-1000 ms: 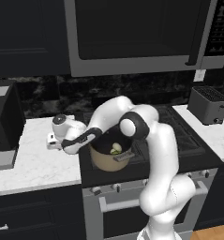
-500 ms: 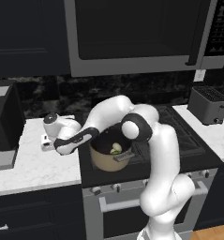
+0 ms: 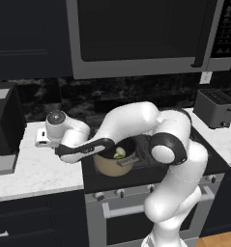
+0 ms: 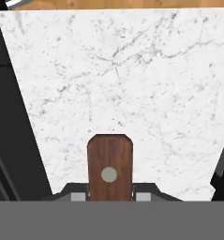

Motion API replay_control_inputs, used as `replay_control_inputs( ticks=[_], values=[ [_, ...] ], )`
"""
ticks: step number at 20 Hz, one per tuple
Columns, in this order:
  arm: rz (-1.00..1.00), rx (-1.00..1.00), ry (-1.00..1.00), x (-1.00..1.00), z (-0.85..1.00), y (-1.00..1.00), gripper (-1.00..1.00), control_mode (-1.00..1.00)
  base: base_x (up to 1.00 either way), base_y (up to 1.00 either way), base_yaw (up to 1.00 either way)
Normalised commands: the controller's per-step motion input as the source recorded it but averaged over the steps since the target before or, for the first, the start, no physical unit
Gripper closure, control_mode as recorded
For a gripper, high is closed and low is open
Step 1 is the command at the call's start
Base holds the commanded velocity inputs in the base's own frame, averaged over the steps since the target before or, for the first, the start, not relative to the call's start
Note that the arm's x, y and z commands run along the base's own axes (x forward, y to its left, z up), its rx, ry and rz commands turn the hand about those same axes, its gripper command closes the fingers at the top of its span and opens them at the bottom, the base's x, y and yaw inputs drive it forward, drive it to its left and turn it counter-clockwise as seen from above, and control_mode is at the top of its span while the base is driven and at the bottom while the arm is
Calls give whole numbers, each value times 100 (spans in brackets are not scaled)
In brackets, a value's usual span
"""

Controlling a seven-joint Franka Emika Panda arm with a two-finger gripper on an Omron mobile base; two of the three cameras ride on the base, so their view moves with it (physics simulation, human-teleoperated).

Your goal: Put the mushroom and lime in the pot. Retrieve the spatula and lightly stir the vegetables in the pot.

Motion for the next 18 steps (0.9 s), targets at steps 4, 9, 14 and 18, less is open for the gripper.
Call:
replay_control_inputs(
  ticks=[4,9,14,18],
  values=[
    [0,57,5,-53,100,-1,100,-100,0,0,0],
    [-10,66,12,-78,100,-29,100,-100,0,0,0],
    [-29,71,35,-70,81,-68,100,-100,0,0,0],
    [-31,73,44,-52,66,-87,100,-100,0,0,0]
  ],
)
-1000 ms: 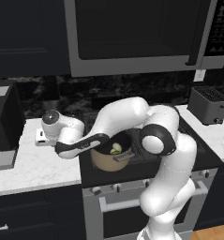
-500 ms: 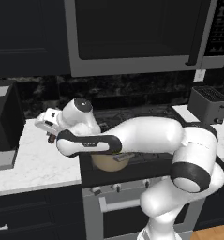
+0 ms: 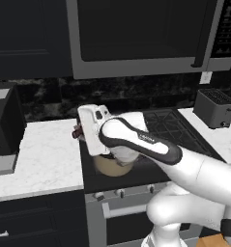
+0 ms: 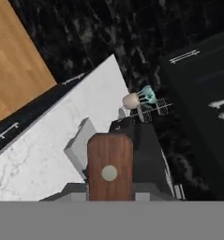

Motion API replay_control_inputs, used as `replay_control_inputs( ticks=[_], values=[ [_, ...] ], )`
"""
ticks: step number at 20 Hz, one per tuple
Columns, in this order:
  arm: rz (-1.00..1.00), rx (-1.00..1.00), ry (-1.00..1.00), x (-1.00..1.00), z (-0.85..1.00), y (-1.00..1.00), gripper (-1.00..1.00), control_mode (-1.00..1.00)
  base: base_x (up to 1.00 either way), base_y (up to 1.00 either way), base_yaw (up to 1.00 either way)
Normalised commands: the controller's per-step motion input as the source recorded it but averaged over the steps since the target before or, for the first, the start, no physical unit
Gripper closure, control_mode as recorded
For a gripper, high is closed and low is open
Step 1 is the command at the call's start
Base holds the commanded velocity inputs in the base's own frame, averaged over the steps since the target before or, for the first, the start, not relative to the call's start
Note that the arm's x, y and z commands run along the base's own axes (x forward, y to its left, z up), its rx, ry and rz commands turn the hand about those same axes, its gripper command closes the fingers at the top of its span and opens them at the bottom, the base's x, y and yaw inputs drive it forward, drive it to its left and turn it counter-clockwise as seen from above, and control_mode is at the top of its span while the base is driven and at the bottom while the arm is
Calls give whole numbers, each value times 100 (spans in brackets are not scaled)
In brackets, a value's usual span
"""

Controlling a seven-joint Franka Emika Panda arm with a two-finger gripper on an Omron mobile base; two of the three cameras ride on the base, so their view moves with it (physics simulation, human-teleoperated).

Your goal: Put the mushroom and lime in the pot. Retrieve the spatula and lightly stir the vegetables in the pot.

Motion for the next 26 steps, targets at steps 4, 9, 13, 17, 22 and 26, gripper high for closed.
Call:
replay_control_inputs(
  ticks=[4,9,13,17,22,26],
  values=[
    [-25,71,40,-39,72,-90,100,-100,0,0,0],
    [-17,50,42,5,27,-80,100,-100,0,0,0],
    [-15,37,49,27,4,-74,100,-100,0,0,0],
    [-10,34,50,42,13,-58,100,-100,0,0,0],
    [-1,31,51,49,7,-31,100,-100,0,0,0],
    [0,26,45,16,-1,-17,100,-100,0,0,0]
  ],
)
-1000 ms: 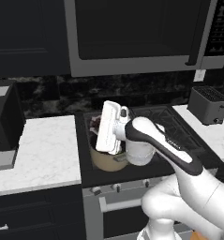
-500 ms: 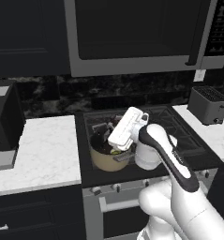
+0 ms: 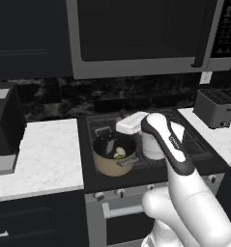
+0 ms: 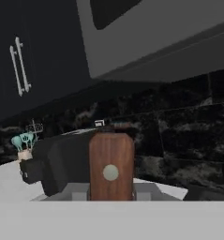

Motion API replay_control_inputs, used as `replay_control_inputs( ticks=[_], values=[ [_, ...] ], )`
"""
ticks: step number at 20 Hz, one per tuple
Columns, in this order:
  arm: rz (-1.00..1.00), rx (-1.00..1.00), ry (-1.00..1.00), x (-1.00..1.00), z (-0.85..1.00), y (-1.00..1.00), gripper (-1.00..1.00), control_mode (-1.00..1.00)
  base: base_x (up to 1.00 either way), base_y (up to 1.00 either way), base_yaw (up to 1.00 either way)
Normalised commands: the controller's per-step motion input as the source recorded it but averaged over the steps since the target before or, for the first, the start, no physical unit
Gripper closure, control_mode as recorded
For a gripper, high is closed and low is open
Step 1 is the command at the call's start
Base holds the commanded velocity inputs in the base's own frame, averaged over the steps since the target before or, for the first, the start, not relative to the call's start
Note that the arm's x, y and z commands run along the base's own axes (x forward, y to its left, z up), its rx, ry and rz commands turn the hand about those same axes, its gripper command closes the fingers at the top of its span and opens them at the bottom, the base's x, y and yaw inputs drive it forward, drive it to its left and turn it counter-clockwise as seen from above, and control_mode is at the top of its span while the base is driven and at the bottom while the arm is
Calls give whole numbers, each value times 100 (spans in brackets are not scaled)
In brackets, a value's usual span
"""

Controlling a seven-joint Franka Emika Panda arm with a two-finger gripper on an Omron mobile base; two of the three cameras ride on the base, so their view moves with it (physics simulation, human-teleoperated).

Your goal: Put the mushroom and lime in the pot. Retrieve the spatula and lightly stir the vegetables in the pot.

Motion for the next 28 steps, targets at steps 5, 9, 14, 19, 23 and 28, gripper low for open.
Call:
replay_control_inputs(
  ticks=[5,9,14,19,23,28],
  values=[
    [1,18,28,25,-4,-18,100,-100,0,0,0],
    [0,4,13,11,-3,-29,100,-100,0,0,0],
    [0,0,7,0,-19,-23,100,-100,0,0,0],
    [2,0,1,0,-19,0,100,-100,0,0,0],
    [1,0,0,0,-22,0,100,-100,0,0,0],
    [0,-3,-3,0,-30,0,100,-100,0,0,0]
  ],
)
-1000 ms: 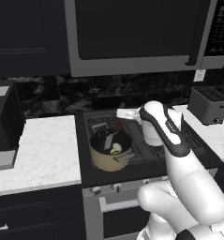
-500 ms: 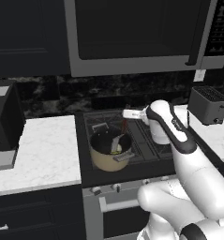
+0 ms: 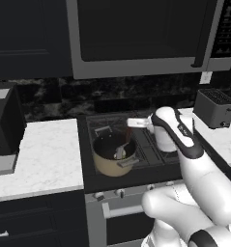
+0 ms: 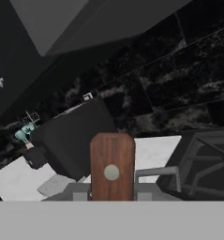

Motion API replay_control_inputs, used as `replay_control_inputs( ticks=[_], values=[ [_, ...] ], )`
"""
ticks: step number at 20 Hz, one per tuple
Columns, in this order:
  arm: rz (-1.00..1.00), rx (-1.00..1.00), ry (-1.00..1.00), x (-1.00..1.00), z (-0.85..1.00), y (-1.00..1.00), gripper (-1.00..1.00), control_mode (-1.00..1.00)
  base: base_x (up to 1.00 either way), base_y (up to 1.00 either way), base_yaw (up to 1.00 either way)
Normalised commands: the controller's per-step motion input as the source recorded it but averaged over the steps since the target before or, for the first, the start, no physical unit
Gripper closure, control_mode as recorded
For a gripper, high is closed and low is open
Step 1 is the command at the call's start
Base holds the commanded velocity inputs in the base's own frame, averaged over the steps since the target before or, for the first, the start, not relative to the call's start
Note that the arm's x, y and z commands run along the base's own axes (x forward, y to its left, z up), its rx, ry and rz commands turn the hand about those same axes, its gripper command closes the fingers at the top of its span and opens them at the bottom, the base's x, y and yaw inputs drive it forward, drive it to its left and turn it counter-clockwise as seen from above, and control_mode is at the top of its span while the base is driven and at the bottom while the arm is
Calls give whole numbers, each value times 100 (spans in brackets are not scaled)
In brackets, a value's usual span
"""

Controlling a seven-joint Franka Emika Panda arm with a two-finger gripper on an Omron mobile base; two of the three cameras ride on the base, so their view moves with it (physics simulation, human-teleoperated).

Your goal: Put the mushroom and lime in the pot. Retrieve the spatula and lightly stir the vegetables in the pot.

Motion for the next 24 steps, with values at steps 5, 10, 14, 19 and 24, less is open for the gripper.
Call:
replay_control_inputs(
  ticks=[5,10,14,19,24],
  values=[
    [0,-10,-9,2,-28,0,100,-100,0,0,0],
    [0,-19,-6,10,-37,1,100,-100,0,0,0],
    [0,-22,-1,14,-31,1,100,-100,0,0,0],
    [0,-6,-3,11,-18,25,100,-100,0,0,0],
    [1,0,-15,34,-2,44,100,-100,0,0,0]
  ],
)
